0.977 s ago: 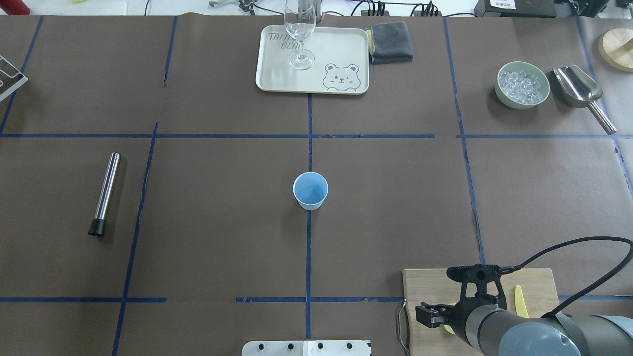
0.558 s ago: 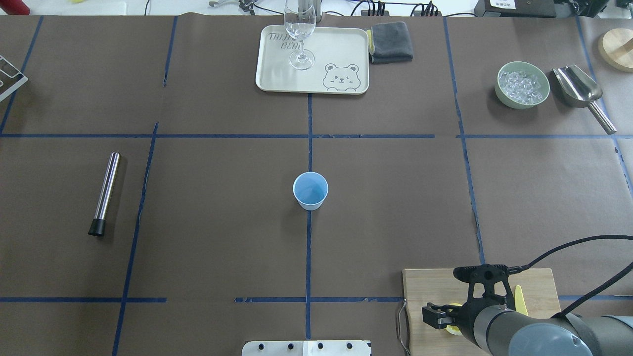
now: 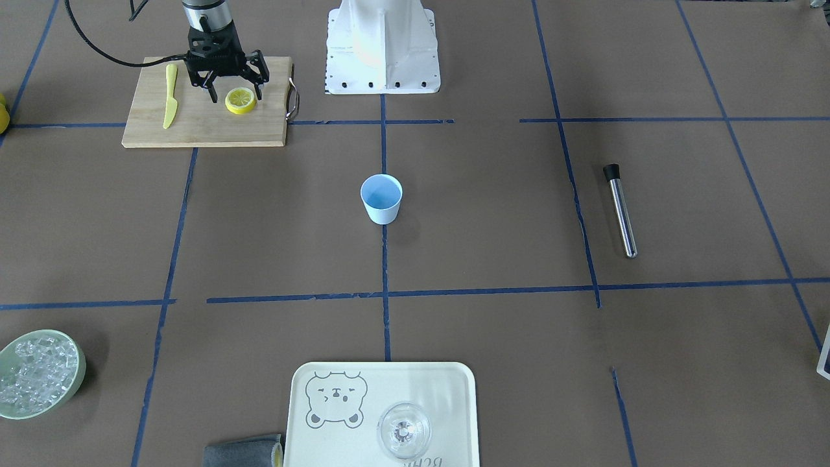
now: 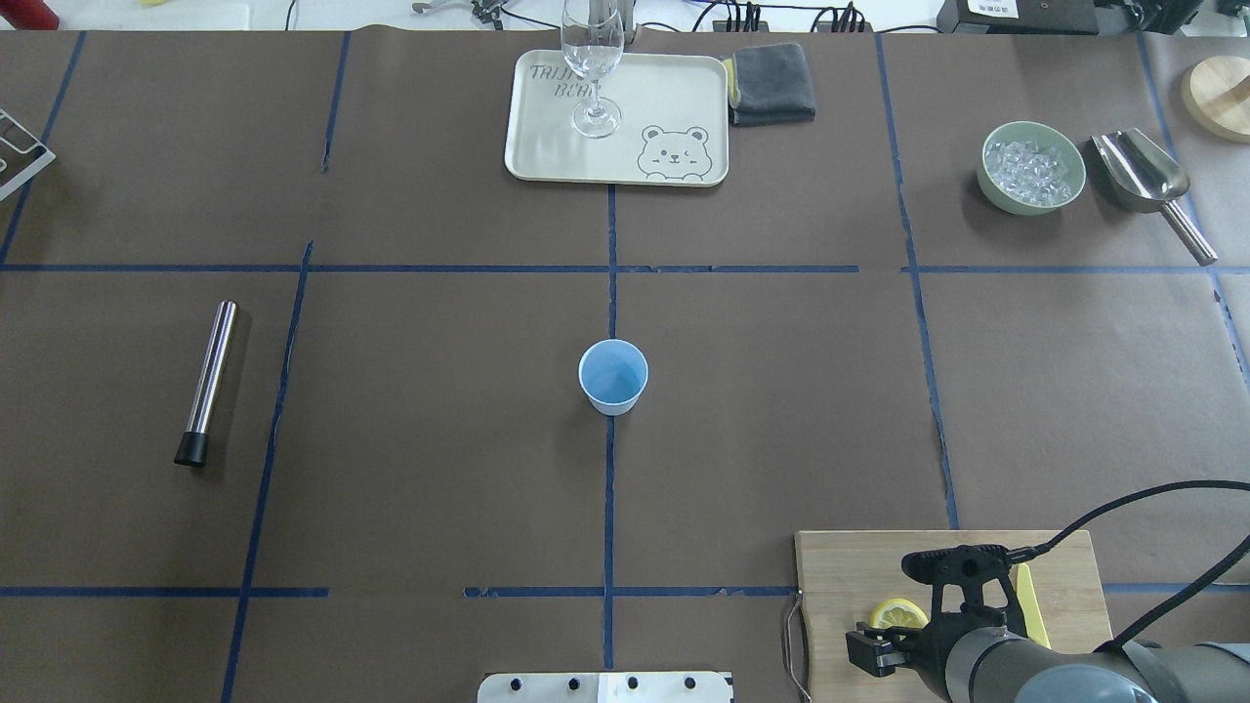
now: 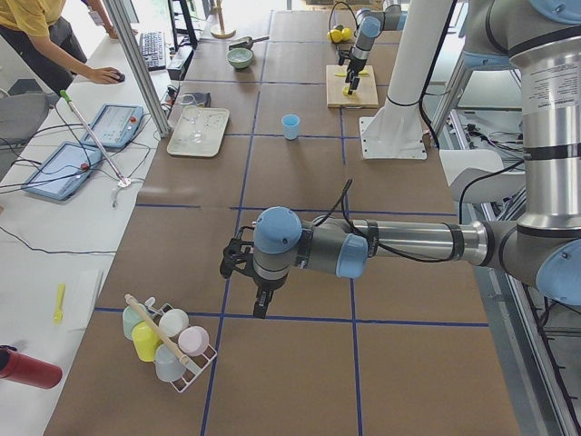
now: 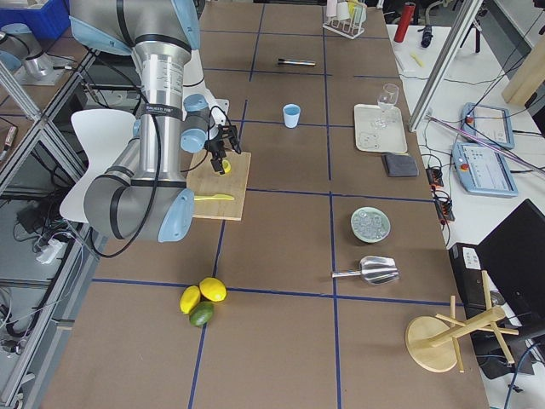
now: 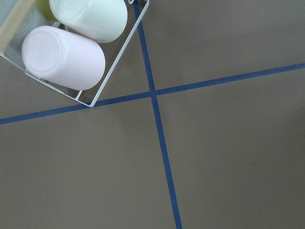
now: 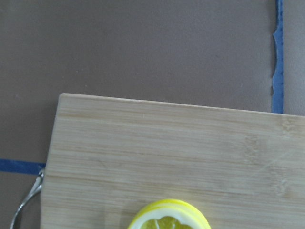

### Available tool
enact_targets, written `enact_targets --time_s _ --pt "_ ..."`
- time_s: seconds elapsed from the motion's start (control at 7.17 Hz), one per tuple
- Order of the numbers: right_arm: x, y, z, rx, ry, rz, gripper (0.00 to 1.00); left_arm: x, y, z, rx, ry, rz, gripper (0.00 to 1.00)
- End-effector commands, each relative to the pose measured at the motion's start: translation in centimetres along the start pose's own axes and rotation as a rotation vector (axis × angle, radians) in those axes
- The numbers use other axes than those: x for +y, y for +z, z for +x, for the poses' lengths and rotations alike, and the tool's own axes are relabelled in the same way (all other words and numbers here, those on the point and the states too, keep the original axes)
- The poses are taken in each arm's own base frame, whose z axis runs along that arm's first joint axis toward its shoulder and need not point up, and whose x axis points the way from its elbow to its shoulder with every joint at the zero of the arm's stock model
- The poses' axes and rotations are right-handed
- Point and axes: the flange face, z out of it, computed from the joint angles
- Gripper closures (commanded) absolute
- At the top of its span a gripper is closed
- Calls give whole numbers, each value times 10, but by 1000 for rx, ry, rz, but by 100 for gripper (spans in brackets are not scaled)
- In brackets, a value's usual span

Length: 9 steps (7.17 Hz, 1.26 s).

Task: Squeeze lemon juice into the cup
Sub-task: 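Grasp the lemon slice with the right gripper and lift it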

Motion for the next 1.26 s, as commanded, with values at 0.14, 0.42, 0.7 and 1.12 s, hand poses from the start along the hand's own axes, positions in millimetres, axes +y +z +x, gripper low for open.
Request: enact_targets --time_s 0.14,0.42,0.7,1.12 --pt "4 2 -1 1 -6 -1 1 2 1 -1 0 -1 -2 0" --pt "4 4 -1 3 -6 -3 5 1 0 0 0 -1 -1 0" --pt "9 8 -1 8 -14 -9 5 1 0 0 0 -1 -1 0" --pt "9 9 -3 2 -13 -9 16 3 1 -1 0 -3 -4 0"
